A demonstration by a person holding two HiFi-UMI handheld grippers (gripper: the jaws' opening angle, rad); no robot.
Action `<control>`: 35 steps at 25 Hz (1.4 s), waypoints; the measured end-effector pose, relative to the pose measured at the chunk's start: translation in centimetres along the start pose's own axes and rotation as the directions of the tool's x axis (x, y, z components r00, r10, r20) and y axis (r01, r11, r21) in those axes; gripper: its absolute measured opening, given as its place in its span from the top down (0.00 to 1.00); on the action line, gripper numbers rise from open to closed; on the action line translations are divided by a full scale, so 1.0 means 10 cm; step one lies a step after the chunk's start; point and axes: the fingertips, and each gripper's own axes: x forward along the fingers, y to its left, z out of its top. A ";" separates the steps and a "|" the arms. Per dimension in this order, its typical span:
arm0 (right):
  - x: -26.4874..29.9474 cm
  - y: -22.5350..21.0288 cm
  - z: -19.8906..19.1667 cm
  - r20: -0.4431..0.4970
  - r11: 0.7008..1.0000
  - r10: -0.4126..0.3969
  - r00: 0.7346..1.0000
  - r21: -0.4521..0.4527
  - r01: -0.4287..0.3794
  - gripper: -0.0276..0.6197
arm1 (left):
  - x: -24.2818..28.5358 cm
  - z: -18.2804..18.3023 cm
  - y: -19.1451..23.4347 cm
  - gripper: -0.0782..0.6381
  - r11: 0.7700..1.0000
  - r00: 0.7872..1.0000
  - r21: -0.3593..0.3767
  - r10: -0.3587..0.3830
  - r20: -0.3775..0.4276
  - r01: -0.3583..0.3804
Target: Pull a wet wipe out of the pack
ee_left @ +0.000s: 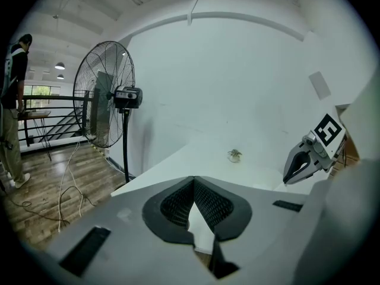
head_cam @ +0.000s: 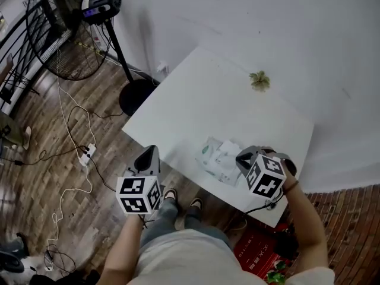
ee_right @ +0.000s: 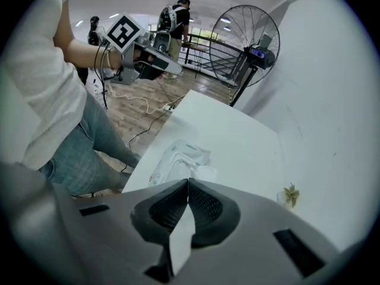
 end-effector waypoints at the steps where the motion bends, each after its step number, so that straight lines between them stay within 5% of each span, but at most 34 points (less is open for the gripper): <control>1: -0.03 -0.01 0.00 0.004 1.000 -0.007 1.000 0.007 0.007 0.95 | 0.01 0.01 -0.01 0.89 1.000 1.000 0.000 -0.004 0.003 0.004; 17: -0.53 -0.16 0.00 0.062 0.976 -0.120 0.991 0.191 0.106 0.95 | 0.25 0.29 -0.15 0.89 0.995 0.994 0.022 -0.100 0.036 0.100; 23: -0.81 -0.26 -0.04 0.130 0.915 -0.243 0.961 0.359 0.183 0.95 | 0.41 0.41 -0.29 0.89 0.986 0.986 0.048 -0.162 0.033 0.161; 26: -0.98 -0.36 -0.12 0.154 0.837 -0.352 0.923 0.493 0.237 0.95 | 0.52 0.49 -0.44 0.89 0.977 0.978 0.068 -0.205 0.033 0.202; 28: -1.09 -0.42 -0.21 0.162 0.760 -0.443 0.882 0.589 0.274 0.95 | 0.61 0.56 -0.57 0.89 0.968 0.970 0.088 -0.240 0.032 0.236; 32: -1.28 -0.50 -0.43 0.127 0.563 -0.622 0.773 0.759 0.329 0.95 | 0.75 0.71 -0.83 0.89 0.941 0.949 0.142 -0.314 0.026 0.307; 35: -1.46 -0.52 -0.65 0.041 0.375 -0.746 0.665 0.851 0.368 0.95 | 0.82 0.81 -1.02 0.89 0.923 0.935 0.172 -0.353 0.026 0.343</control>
